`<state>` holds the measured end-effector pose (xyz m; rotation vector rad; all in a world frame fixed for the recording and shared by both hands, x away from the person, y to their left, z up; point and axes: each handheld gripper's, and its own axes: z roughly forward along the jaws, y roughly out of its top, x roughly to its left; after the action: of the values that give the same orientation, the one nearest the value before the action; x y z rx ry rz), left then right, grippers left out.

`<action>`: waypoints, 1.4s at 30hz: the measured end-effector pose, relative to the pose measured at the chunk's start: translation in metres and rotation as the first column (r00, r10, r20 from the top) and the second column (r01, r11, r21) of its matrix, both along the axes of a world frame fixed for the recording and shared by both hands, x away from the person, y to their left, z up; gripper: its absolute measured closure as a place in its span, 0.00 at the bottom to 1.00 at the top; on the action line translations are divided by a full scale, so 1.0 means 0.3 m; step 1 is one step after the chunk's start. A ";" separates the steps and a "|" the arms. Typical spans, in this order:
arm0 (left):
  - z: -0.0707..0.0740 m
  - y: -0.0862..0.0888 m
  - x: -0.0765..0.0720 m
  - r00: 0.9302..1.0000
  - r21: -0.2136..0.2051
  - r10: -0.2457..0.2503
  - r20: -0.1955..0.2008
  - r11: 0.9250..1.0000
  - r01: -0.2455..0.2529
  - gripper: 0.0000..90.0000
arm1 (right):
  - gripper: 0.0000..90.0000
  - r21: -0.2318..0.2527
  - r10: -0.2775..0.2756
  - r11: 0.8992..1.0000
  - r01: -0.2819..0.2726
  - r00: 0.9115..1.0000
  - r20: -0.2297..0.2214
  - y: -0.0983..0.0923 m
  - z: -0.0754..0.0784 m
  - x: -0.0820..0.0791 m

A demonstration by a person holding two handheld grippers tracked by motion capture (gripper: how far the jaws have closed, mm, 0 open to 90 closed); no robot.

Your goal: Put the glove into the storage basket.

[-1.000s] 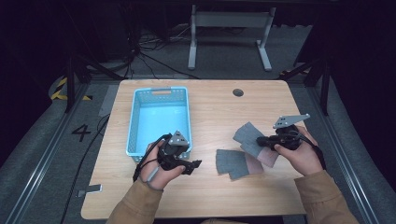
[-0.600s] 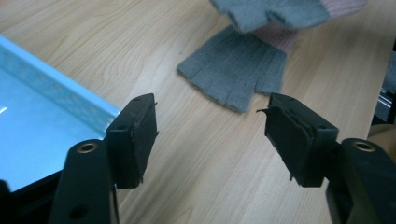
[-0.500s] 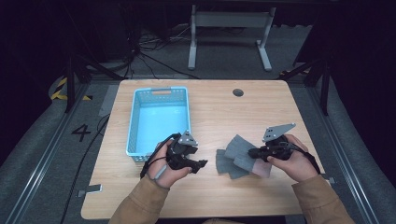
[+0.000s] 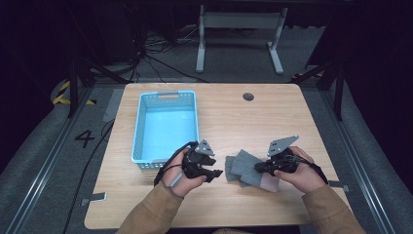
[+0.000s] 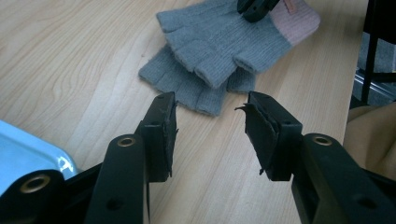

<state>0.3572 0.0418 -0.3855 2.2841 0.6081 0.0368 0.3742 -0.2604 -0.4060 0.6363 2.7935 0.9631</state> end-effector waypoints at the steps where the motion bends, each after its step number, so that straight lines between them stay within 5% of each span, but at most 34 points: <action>1: -0.003 -0.003 0.002 1.000 0.006 -0.005 -0.002 1.000 0.005 0.61 | 0.96 -0.005 0.008 1.000 -0.008 1.000 -0.005 0.008 -0.014 0.000; 8: -0.004 -0.002 0.000 0.999 0.005 -0.032 -0.029 0.999 0.032 0.67 | 0.91 -0.021 0.015 1.000 -0.015 1.000 -0.022 0.011 -0.045 0.006; 14: -0.007 -0.001 -0.001 0.999 0.015 -0.032 -0.037 0.999 0.033 0.70 | 0.82 0.011 0.002 1.000 -0.002 1.000 -0.004 -0.006 -0.014 -0.002; 24: -0.018 -0.023 -0.005 0.996 0.023 -0.059 -0.067 0.998 0.061 0.82 | 0.81 -0.001 -0.133 0.991 0.133 0.991 -0.021 -0.135 0.056 -0.017; 33: -0.042 -0.057 0.001 0.996 0.038 -0.065 -0.067 0.997 0.068 0.82 | 0.81 -0.057 -0.184 0.982 0.181 0.982 -0.047 -0.245 0.028 -0.015; 42: -0.085 -0.087 0.005 0.995 0.054 -0.053 -0.082 0.997 0.058 0.81 | 0.79 -0.124 -0.177 0.978 0.167 0.982 -0.072 -0.265 -0.015 -0.009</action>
<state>0.3588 0.0157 -0.4109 2.3649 0.5915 -0.0664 0.3715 -0.3399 -0.4106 0.9021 2.7826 0.7506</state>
